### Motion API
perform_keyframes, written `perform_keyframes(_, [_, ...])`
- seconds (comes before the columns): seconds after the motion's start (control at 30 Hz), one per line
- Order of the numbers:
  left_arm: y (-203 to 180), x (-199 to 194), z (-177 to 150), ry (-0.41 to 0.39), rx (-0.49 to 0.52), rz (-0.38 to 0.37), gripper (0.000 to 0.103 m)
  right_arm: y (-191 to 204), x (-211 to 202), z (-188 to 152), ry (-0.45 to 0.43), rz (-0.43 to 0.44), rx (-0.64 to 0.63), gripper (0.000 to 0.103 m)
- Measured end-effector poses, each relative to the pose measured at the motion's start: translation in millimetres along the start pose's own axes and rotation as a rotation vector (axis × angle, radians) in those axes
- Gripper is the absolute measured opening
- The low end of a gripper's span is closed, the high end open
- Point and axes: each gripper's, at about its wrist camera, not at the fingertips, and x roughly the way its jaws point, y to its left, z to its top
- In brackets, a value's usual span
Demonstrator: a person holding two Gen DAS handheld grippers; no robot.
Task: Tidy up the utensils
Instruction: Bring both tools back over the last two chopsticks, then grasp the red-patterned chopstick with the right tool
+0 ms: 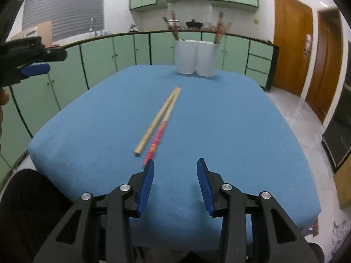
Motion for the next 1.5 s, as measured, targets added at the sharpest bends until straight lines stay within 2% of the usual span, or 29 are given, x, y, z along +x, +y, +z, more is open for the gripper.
perform_keyframes(0.13, [1, -8, -1, -0.017, 0.011, 0.010, 0.063, 14, 4, -1, 0.003, -0.006, -0.011, 0.040])
perform_keyframes(0.33, [-3, -9, -4, -0.012, 0.015, -0.002, 0.065, 9, 20, -7, 0.036, -0.012, 0.023, 0.039])
perform_keyframes(0.43, [-6, -6, -5, -0.002, 0.023, -0.008, 0.065, 3, 24, -3, 0.033, -0.025, 0.029, 0.025])
perform_keyframes(0.5, [-7, -4, -8, 0.006, 0.020, -0.012, 0.066, -3, 26, -1, 0.035, -0.029, 0.040, 0.010])
perform_keyframes(0.57, [-10, -1, -9, 0.016, 0.018, -0.019, 0.066, -9, 27, -1, 0.036, -0.034, 0.052, 0.006])
perform_keyframes(0.97, [-57, 23, -38, 0.086, 0.059, -0.076, 0.066, -67, 22, -3, 0.060, -0.126, 0.179, 0.006])
perform_keyframes(1.2, [-102, 44, -71, 0.127, 0.108, -0.124, 0.066, -97, 22, -6, 0.068, -0.119, 0.177, 0.006])
perform_keyframes(1.5, [-124, 79, -99, 0.176, 0.125, -0.074, 0.066, -101, 18, -11, 0.054, -0.083, 0.150, 0.007])
